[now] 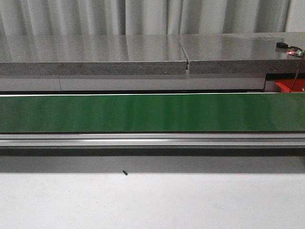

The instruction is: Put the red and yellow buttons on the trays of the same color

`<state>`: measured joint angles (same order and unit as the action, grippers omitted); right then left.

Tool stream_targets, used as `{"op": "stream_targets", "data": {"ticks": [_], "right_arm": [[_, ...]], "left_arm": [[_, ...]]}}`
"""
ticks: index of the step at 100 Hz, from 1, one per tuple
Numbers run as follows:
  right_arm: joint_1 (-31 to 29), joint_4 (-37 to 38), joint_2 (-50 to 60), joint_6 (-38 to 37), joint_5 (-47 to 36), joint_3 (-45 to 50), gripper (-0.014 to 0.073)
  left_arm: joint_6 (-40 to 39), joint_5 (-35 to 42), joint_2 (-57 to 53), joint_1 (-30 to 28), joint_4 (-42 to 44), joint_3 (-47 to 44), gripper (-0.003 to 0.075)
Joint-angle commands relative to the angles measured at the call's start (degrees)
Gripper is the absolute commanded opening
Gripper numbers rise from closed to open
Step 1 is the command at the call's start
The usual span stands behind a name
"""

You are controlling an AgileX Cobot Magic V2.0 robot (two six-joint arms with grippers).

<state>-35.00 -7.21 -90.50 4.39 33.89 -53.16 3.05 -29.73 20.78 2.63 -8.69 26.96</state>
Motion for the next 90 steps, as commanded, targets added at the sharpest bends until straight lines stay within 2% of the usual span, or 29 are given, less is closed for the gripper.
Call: {"op": "stream_targets", "data": {"ticks": [1, 20, 43, 61, 75, 90], "right_arm": [[-0.32, -0.67, 5.75, 0.56, -1.07, -1.48, 0.0512], [3.27, -2.21, 15.18, 0.61, -1.07, -1.48, 0.0512], [18.85, -1.97, 25.83, 2.68, 0.96, -1.48, 0.0512], [28.7, -1.97, 32.03, 2.96, 3.71, -0.35, 0.0512], [34.39, -1.97, 37.48, 2.96, 4.05, 3.3, 0.0512], [37.47, -1.97, 43.68, 2.96, 4.48, 8.77, 0.0479]], "left_arm": [[-0.05, 3.89, 0.4, 0.1, -0.41, 1.5, -0.002], [-0.05, 3.89, 0.4, 0.1, -0.41, 1.5, -0.002], [-0.05, 3.89, 0.4, 0.1, -0.41, 1.5, -0.002], [-0.05, 3.89, 0.4, 0.1, -0.41, 1.5, -0.002], [-0.05, 3.89, 0.4, 0.1, -0.41, 1.5, -0.002], [-0.05, 3.89, 0.4, 0.1, -0.41, 1.5, -0.002]]}}
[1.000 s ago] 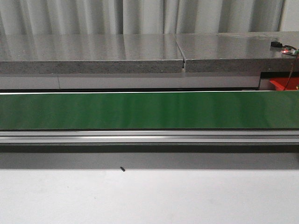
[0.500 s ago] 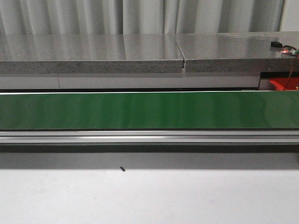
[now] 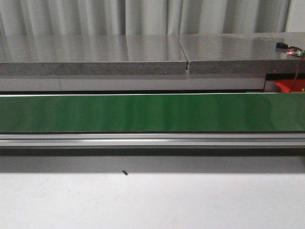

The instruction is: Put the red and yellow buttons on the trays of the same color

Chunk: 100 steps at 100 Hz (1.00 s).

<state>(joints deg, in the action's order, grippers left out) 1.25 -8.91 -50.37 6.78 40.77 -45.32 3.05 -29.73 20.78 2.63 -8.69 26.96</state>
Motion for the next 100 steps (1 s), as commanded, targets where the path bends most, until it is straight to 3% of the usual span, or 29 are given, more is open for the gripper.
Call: {"op": "stream_targets", "data": {"ticks": [1, 11, 42, 100], "right_arm": [[1.35, -0.27, 3.88, 0.58, -2.33, 1.16, 0.0476], [1.42, -0.02, 8.42, 0.62, -1.28, 3.94, 0.0384], [1.42, 0.31, 16.35, 0.62, -0.51, 6.34, -0.0116], [1.42, 0.31, 16.35, 0.62, -0.51, 6.34, -0.0109]], "left_arm": [[-0.05, 3.89, 0.4, 0.1, -0.41, 1.5, -0.002], [-0.05, 3.89, 0.4, 0.1, -0.41, 1.5, -0.002], [-0.05, 3.89, 0.4, 0.1, -0.41, 1.5, -0.002], [-0.05, 3.89, 0.4, 0.1, -0.41, 1.5, -0.002]]}}
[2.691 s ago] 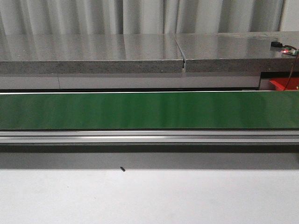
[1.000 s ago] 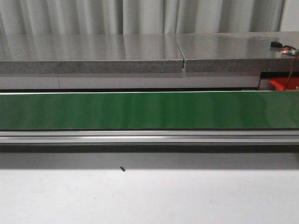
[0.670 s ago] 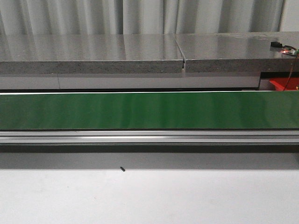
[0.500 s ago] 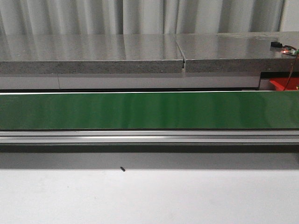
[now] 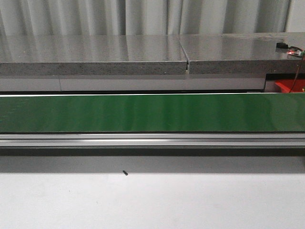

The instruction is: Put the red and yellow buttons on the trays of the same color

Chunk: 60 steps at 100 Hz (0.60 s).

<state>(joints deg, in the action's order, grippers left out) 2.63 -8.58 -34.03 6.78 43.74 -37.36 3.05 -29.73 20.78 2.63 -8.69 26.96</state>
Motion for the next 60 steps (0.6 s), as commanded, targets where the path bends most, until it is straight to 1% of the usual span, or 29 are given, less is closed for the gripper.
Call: {"op": "stream_targets", "data": {"ticks": [1, 18, 28, 44, 60], "right_arm": [[0.04, -0.03, 0.02, 0.62, -3.49, -1.62, -0.0109], [0.04, 0.05, 0.02, 0.62, -3.56, -1.62, -0.0109], [0.04, 2.52, 0.44, 0.7, -5.15, -1.46, -0.0109], [-0.14, 3.71, 6.29, 0.64, -12.71, 1.88, -0.0109], [-0.84, 3.71, 14.89, 0.64, -20.26, 10.23, -0.0109]], "left_arm": [[-0.05, 3.89, 0.4, 0.1, -0.41, 1.5, -0.002], [-0.05, 3.89, 0.4, 0.1, -0.41, 1.5, -0.002], [-0.05, 3.89, 0.4, 0.1, -0.41, 1.5, -0.002], [-0.05, 3.89, 0.4, 0.1, -0.41, 1.5, -0.002], [-0.05, 3.89, 0.4, 0.1, -0.41, 1.5, -0.002]]}}
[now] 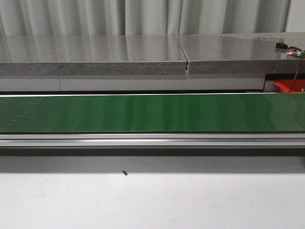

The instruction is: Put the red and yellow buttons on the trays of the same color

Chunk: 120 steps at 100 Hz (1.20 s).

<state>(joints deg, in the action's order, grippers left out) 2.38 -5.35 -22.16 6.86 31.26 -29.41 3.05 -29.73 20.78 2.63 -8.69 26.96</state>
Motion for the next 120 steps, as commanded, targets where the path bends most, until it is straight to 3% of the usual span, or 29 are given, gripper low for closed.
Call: {"op": "stream_targets", "data": {"ticks": [1, 43, 77, 120], "right_arm": [[-0.72, 0.48, 3.79, 0.55, -8.4, 3.13, -0.0109], [-4.02, 0.43, 24.11, 0.03, -17.71, 23.55, -0.0109], [-4.02, 0.43, 23.75, -0.4, -27.29, 30.12, -0.0109], [-4.02, 0.43, 23.75, -0.42, -27.63, 30.05, -0.0109]], "left_arm": [[-0.05, 3.89, 0.4, 0.1, -0.41, 1.5, -0.002], [-0.05, 3.89, 0.4, 0.1, -0.41, 1.5, -0.002], [-0.05, 3.89, 0.4, 0.1, -0.41, 1.5, -0.002], [-0.05, 3.89, 0.4, 0.1, -0.41, 1.5, -0.002]]}}
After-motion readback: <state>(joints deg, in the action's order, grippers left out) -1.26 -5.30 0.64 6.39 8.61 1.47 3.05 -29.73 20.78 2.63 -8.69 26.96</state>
